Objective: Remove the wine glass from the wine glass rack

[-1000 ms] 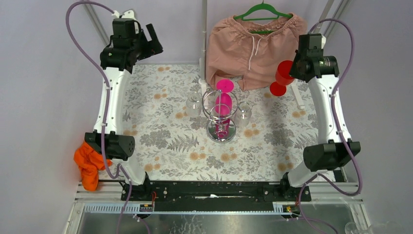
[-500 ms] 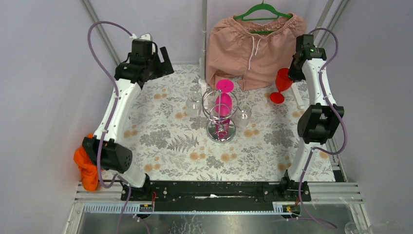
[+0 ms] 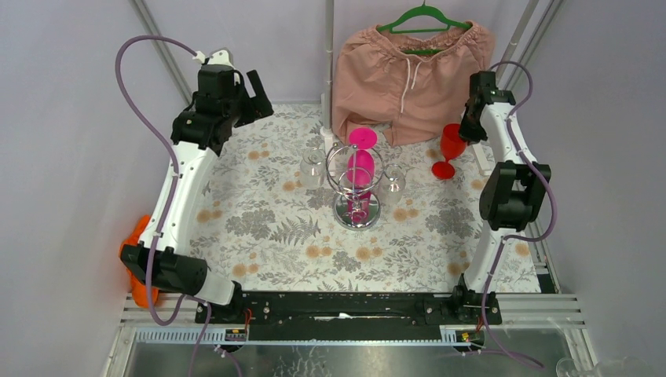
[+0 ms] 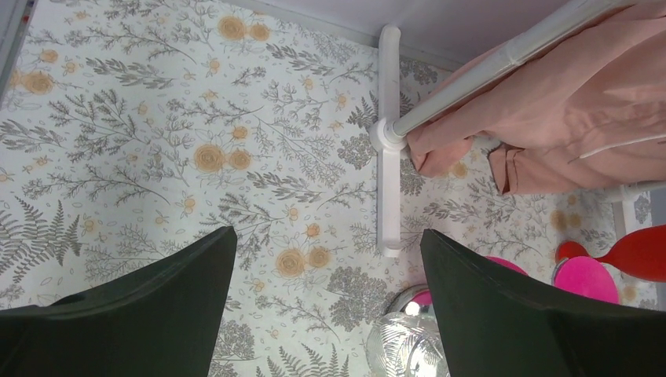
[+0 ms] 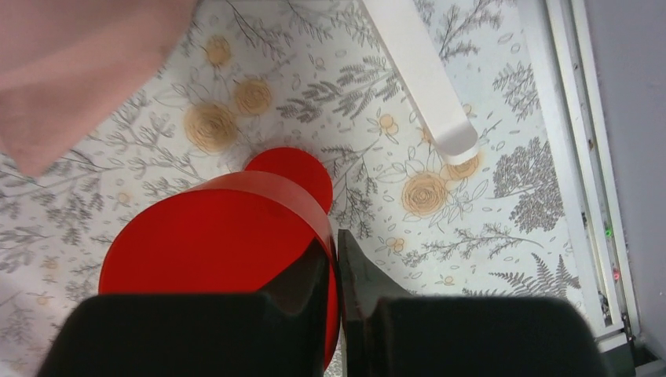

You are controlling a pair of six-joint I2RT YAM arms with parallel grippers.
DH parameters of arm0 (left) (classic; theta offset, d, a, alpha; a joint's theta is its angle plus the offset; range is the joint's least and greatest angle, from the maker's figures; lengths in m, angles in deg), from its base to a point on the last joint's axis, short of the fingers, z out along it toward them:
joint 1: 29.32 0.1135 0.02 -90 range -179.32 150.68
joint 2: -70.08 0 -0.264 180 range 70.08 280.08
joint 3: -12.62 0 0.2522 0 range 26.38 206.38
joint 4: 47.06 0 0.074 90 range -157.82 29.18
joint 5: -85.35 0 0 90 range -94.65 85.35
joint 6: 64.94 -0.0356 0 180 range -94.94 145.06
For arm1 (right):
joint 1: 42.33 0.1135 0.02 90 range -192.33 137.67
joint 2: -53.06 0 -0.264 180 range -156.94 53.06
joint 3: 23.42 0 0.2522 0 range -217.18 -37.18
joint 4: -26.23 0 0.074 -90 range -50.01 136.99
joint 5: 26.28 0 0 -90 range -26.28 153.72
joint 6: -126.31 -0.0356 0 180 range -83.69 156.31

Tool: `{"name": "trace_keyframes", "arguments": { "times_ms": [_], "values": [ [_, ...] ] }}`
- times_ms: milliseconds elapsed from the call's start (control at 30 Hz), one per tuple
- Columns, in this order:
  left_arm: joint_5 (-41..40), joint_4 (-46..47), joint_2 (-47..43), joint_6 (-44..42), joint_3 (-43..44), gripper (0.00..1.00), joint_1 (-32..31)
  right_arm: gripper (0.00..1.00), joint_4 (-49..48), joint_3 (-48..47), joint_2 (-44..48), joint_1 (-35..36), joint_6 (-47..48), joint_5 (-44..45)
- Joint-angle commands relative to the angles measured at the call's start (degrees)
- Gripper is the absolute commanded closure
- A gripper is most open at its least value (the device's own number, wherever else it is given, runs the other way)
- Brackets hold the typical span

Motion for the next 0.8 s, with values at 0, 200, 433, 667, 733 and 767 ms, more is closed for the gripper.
{"name": "trace_keyframes", "arguments": {
  "times_ms": [0,200,433,667,733,767],
  "values": [
    [0.6,3.1,-0.6,0.5,-1.3,0.05,-0.3,1.0,-5.3,6.3,5.8,0.0,0.1,1.3],
    [1.8,4.9,-2.6,0.5,-3.0,0.05,-0.4,1.0,-10.1,14.6,9.9,0.0,-0.7,1.6],
    [2.0,5.0,-3.0,0.9,-4.0,0.05,-0.7,1.0,-10.2,16.8,11.5,0.0,-1.4,-0.6],
    [3.1,6.7,-4.3,1.9,-7.1,0.05,-2.5,0.82,-10.7,20.2,14.5,0.0,-2.9,-2.6],
    [2.9,6.8,-4.2,1.7,-7.2,0.05,-3.1,0.71,-11.4,20.7,15.9,0.0,-3.2,-3.2],
    [2.7,6.8,-4.0,1.6,-7.2,0.05,-3.4,0.67,-11.4,20.5,16.4,0.0,-3.3,-3.5]
  ]
}}
